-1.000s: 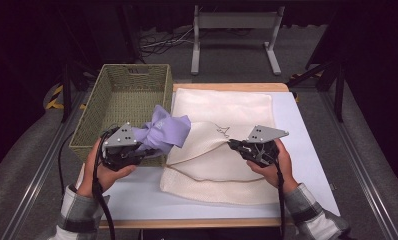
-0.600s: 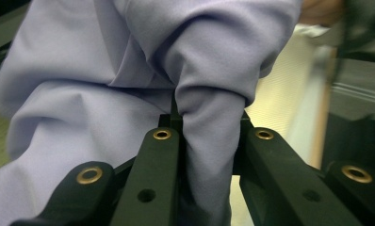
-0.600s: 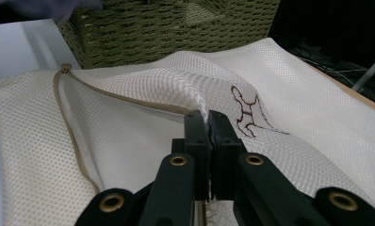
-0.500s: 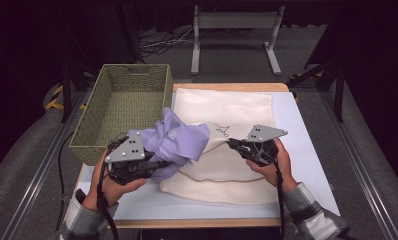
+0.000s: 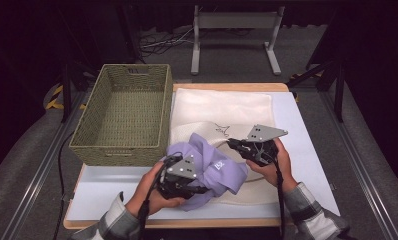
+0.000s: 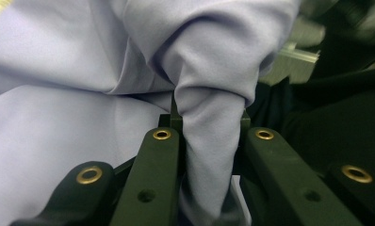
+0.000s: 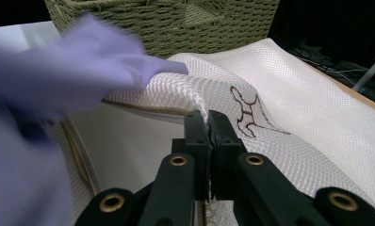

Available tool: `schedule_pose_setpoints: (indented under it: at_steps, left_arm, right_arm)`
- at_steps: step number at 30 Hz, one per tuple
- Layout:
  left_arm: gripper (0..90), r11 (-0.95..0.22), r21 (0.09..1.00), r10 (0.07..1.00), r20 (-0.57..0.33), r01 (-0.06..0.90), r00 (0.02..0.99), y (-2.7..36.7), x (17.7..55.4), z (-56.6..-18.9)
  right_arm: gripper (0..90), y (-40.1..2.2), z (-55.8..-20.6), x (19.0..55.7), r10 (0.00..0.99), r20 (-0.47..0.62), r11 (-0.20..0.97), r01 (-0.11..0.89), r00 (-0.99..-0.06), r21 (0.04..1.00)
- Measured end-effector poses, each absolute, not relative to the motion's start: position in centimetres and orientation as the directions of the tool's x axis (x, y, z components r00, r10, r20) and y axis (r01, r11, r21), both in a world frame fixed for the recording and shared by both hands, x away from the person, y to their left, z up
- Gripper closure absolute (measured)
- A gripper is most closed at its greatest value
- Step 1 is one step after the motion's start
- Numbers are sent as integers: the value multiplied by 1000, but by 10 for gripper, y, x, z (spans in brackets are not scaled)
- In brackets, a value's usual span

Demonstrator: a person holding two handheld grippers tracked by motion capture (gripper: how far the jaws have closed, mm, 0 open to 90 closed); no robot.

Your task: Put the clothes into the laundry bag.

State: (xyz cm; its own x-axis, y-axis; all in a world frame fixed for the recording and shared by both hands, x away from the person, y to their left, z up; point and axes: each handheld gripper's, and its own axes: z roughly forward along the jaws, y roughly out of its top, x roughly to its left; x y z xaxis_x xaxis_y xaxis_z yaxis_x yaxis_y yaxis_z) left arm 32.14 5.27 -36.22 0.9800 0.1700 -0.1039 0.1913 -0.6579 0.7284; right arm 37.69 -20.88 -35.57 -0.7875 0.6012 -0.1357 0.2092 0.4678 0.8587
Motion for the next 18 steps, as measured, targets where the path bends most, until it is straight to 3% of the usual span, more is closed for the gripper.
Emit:
schedule_pose_setpoints:
  at_steps: [8, 18]
  left_arm:
    - [805, -684, 684, 182, -177, 254, 967, 26, 338, -387]
    - [805, -715, 628, 264, -164, 307, 950, -7, 359, -405]
  right_arm:
    - [881, -206, -356, 375, 589, -138, 475, 203, -796, 856]
    - [881, -203, -354, 371, 577, -143, 480, 193, -804, 856]
